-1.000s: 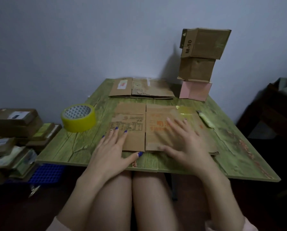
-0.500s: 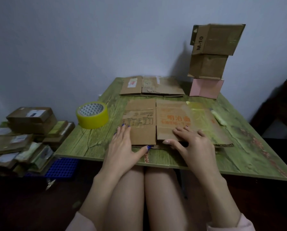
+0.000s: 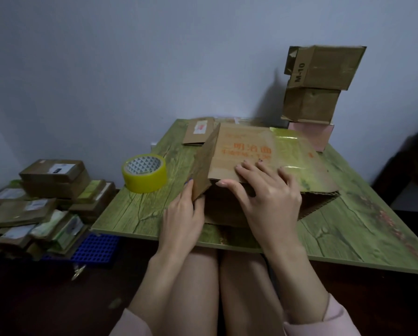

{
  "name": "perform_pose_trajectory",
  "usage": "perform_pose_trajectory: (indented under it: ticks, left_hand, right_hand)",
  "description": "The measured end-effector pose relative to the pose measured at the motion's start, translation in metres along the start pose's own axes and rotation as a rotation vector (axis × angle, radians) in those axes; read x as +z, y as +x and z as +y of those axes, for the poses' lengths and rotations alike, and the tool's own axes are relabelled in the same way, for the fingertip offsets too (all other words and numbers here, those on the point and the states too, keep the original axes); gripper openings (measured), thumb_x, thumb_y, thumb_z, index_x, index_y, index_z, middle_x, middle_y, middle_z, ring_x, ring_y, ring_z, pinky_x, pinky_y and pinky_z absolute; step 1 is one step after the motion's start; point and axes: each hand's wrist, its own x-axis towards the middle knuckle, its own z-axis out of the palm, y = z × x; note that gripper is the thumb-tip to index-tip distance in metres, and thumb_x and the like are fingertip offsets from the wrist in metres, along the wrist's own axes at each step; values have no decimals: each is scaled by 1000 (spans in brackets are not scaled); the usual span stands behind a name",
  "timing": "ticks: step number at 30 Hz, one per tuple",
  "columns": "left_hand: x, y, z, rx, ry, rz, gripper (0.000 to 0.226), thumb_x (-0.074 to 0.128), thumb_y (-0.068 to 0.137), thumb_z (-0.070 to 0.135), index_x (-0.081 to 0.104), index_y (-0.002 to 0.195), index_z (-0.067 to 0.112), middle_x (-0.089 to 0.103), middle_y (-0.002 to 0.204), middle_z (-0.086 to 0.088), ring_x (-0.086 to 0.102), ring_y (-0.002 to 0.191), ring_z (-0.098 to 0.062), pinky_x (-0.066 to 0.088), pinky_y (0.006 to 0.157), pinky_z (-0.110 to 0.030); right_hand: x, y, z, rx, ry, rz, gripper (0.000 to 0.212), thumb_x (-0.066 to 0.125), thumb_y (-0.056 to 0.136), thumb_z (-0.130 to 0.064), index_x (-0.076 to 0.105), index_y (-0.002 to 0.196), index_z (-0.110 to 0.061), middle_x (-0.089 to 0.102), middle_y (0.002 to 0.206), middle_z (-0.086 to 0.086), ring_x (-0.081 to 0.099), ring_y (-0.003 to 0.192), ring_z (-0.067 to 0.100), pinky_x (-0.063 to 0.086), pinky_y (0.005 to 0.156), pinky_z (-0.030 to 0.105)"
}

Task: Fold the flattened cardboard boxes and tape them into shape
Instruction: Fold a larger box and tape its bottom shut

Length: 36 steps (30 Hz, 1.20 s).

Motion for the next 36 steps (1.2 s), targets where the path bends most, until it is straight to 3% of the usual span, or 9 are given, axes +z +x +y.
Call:
perform_pose_trajectory:
  ticks: [6, 13, 17, 20, 23, 26, 28, 32, 36]
  left_hand:
    - [-10, 5, 0, 52, -77, 115, 27, 43, 96, 10, 54, 117, -3, 65, 99, -28, 58, 90, -46, 26, 61, -23]
    - [-16, 2, -5, -29, -162, 43, 26, 47, 96, 16, 58, 112, -1, 67, 98, -22, 60, 95, -41, 33, 61, -26]
    - [-37, 6, -14, -123, -765, -340, 37, 56, 74, 18, 63, 110, 21, 69, 102, 8, 62, 101, -11, 43, 79, -18]
    - [-49, 32, -14, -362, -1158, -216, 34, 46, 86, 12, 56, 119, 7, 61, 124, -13, 59, 105, -21, 44, 83, -30]
    - [-62, 82, 6, -502, -912, -214, 53, 39, 97, 42, 41, 132, 3, 50, 132, -15, 52, 119, -29, 46, 84, -35]
    - [-63, 123, 33, -512, -700, -523, 55, 43, 88, 61, 51, 108, 10, 60, 105, -12, 59, 104, -26, 50, 88, -41]
    - [-55, 136, 40, -472, -537, -630, 47, 53, 89, 51, 57, 112, 10, 67, 101, -10, 65, 94, -23, 55, 83, -40]
    - [-47, 143, 34, -489, -492, -620, 20, 54, 94, 26, 59, 102, 8, 72, 70, -4, 68, 57, -15, 52, 42, -25]
    - [-44, 135, 8, -610, -620, -596, 12, 51, 93, 11, 60, 96, 4, 69, 59, -8, 65, 46, -17, 53, 39, -29]
  right_hand:
    - [17, 16, -41, -19, 47, 27, 45, 53, 85, -57, 76, 88, -18, 74, 99, -1, 69, 99, 20, 46, 89, 41]
    - [24, 13, -51, -8, 58, -18, 46, 51, 85, -57, 76, 88, -18, 74, 100, -2, 68, 101, 20, 48, 91, 43]
    - [17, 15, -44, -9, 49, -76, 45, 53, 83, -57, 75, 92, -18, 73, 103, -1, 66, 105, 21, 47, 94, 44]
    - [13, 15, -41, -10, 24, -105, 43, 55, 83, -55, 75, 95, -19, 73, 105, -1, 65, 106, 21, 46, 95, 44]
    - [10, 16, -38, 0, 29, -112, 43, 55, 83, -55, 75, 95, -19, 73, 105, -1, 65, 106, 21, 46, 95, 44]
    - [8, 17, -40, 16, 31, -142, 43, 55, 82, -55, 74, 95, -19, 72, 105, -1, 65, 107, 21, 46, 95, 45]
    - [6, 16, -41, 29, 34, -174, 42, 54, 83, -54, 74, 95, -19, 72, 106, -1, 64, 108, 21, 46, 96, 45]
    - [-2, 18, -34, -37, 296, -194, 26, 60, 87, -33, 74, 99, -14, 71, 110, 3, 62, 110, 20, 49, 95, 41]
    - [-23, 32, -26, -72, 616, -144, 21, 64, 88, -11, 70, 107, -6, 69, 112, 5, 61, 109, 18, 47, 97, 27]
